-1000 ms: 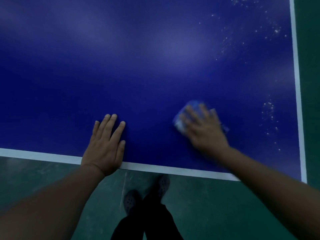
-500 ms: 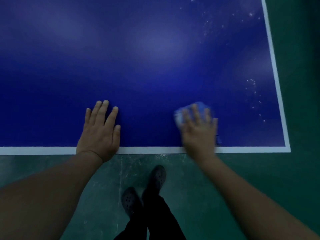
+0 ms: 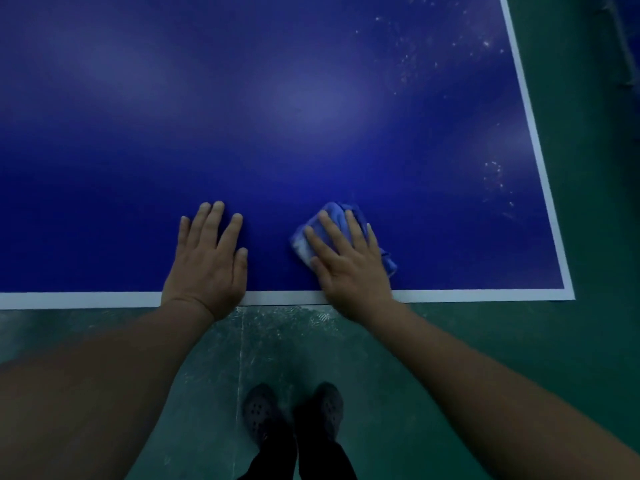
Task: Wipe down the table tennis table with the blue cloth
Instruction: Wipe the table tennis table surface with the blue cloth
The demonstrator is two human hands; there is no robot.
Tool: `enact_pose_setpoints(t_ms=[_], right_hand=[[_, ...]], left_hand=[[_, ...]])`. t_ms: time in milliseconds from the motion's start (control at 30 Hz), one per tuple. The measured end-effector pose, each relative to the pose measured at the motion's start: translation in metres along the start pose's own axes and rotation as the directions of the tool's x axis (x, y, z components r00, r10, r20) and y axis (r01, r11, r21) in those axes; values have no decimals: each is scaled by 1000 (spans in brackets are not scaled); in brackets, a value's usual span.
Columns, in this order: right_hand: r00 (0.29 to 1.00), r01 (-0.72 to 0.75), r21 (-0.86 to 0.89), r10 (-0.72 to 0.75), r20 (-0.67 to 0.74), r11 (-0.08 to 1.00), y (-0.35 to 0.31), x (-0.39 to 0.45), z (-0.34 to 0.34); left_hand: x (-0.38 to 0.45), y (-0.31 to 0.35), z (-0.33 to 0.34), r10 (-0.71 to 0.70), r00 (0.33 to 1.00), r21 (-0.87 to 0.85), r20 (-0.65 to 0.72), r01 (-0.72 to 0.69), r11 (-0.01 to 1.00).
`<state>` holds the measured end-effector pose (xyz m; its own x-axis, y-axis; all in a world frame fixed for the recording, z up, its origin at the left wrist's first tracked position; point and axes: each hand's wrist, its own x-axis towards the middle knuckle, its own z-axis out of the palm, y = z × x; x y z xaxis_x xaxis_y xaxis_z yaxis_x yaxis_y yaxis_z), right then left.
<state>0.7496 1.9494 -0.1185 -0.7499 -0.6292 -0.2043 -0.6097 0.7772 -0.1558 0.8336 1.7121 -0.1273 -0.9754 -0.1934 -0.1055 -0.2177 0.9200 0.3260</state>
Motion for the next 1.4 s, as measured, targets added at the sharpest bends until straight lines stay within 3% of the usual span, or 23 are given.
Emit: enact_pose_setpoints(t_ms=[33,100,133,200,233,300,433,533,733,933,1233,1400], right_hand=[[999,54,-19,-54,5,998,21,2,-3],[992,-124,-81,122,-38,989,79,12,-13],[950,-310,-66,305,-68,949,109,16,-20],[769,-630,73,635,-73,773,151,19,-32],[686,-713,139,724,-65,688,157,20,-36],[639,-748,173,766,-75,641,142,27,-35],[847,-517,91,524,-93,851,80,48,-23],[931,-361,62,363,-36,931,59,56,-24],[999,-16,-26,17,33,1000,89,95,-39],[955,287,-97,-277,103,953,134,203,-69],[940,339,-119,-331,80,933,206,392,-124],[985,172,-154,-172,14,973,251,478,-150]], left_hand=[[1,0,0,0,1000,4,4,0,1000],[1,0,0,-3,1000,11,11,3,1000],[1,1,-1,-4,1000,13,14,4,1000],[1,2,-1,-6,1000,17,19,6,1000],[1,2,-1,-10,1000,18,20,9,1000],[1,1,-1,-15,1000,17,24,14,1000],[1,2,0,-29,999,35,33,27,999],[-1,3,2,-48,998,64,29,46,997],[33,36,2,-181,977,-49,-109,177,983],[148,76,-6,-165,970,-89,-177,151,985],[305,82,-7,-334,925,-59,-182,329,943],[312,80,-4,-333,930,-42,-154,330,943]])
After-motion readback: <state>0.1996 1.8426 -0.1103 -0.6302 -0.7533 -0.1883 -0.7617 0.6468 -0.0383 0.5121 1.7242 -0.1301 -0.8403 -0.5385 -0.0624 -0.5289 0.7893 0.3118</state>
